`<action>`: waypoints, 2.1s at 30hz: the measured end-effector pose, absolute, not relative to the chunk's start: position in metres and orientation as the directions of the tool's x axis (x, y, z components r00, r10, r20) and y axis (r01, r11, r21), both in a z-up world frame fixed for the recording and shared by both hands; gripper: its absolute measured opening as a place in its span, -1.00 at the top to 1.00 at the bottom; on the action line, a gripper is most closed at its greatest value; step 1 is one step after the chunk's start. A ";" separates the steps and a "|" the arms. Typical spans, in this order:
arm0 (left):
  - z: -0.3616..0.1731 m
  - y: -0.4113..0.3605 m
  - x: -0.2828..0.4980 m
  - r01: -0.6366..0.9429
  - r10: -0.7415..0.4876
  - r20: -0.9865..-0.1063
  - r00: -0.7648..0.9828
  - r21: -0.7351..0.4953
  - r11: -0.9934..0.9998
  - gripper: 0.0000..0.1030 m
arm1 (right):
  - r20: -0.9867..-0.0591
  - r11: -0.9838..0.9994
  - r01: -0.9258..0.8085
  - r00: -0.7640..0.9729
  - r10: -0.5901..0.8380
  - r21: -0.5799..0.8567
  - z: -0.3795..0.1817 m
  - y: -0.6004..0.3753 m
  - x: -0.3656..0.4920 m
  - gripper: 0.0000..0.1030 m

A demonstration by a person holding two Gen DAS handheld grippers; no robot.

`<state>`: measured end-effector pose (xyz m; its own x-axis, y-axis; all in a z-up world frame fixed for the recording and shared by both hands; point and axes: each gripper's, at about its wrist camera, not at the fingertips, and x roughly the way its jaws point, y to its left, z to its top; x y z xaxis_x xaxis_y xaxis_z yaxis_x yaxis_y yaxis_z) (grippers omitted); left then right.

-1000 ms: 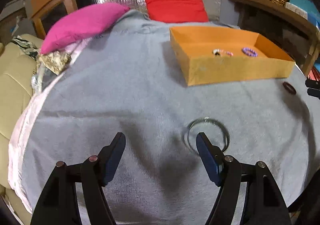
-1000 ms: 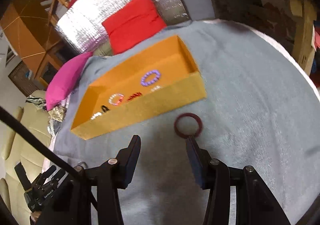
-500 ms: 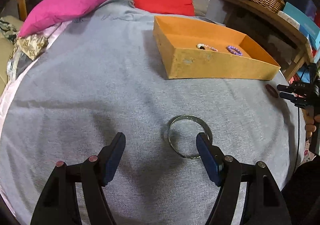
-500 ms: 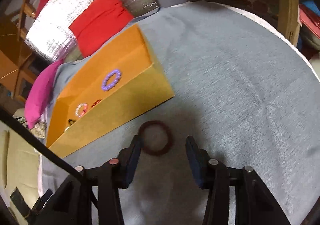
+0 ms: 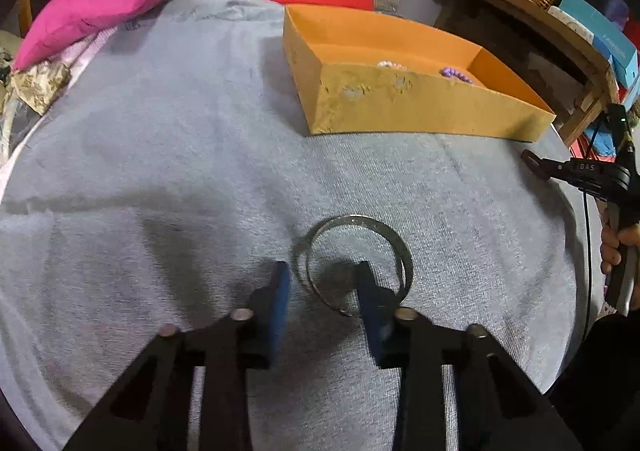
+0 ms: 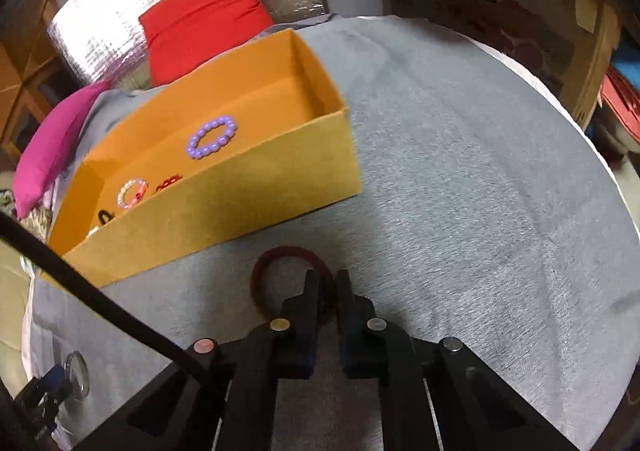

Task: Organize jewelry

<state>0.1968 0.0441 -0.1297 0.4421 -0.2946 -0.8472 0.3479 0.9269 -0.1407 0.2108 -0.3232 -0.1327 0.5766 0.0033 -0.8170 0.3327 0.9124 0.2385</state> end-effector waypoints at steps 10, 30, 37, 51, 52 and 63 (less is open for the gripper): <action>-0.126 0.008 0.192 0.433 -0.326 -0.838 0.437 -0.122 0.893 0.45 | -0.804 0.938 0.143 0.565 0.185 0.316 -0.135 -0.274 0.210 0.85; -0.119 -0.025 0.182 0.489 -0.355 -0.834 0.421 -0.121 0.864 -0.30 | -0.815 0.942 0.128 0.547 0.194 0.310 -0.145 -0.269 0.209 0.82; -0.115 -0.024 0.178 0.496 -0.388 -0.822 0.417 -0.152 0.855 -0.31 | -0.812 0.933 0.131 0.542 0.216 0.336 -0.146 -0.274 0.209 0.81; -0.133 -0.035 0.175 0.501 -0.375 -0.853 0.362 -0.161 0.850 -0.34 | -0.812 0.922 0.141 0.535 0.235 0.360 -0.145 -0.277 0.210 0.77; -0.134 -0.036 0.175 0.502 -0.374 -0.853 0.363 -0.158 0.850 -0.34 | -0.811 0.921 0.141 0.535 0.237 0.362 -0.145 -0.277 0.210 0.75; -0.133 -0.030 0.177 0.489 -0.394 -0.847 0.358 -0.189 0.851 -0.34 | -0.804 0.938 0.101 0.550 0.225 0.331 -0.142 -0.264 0.210 0.40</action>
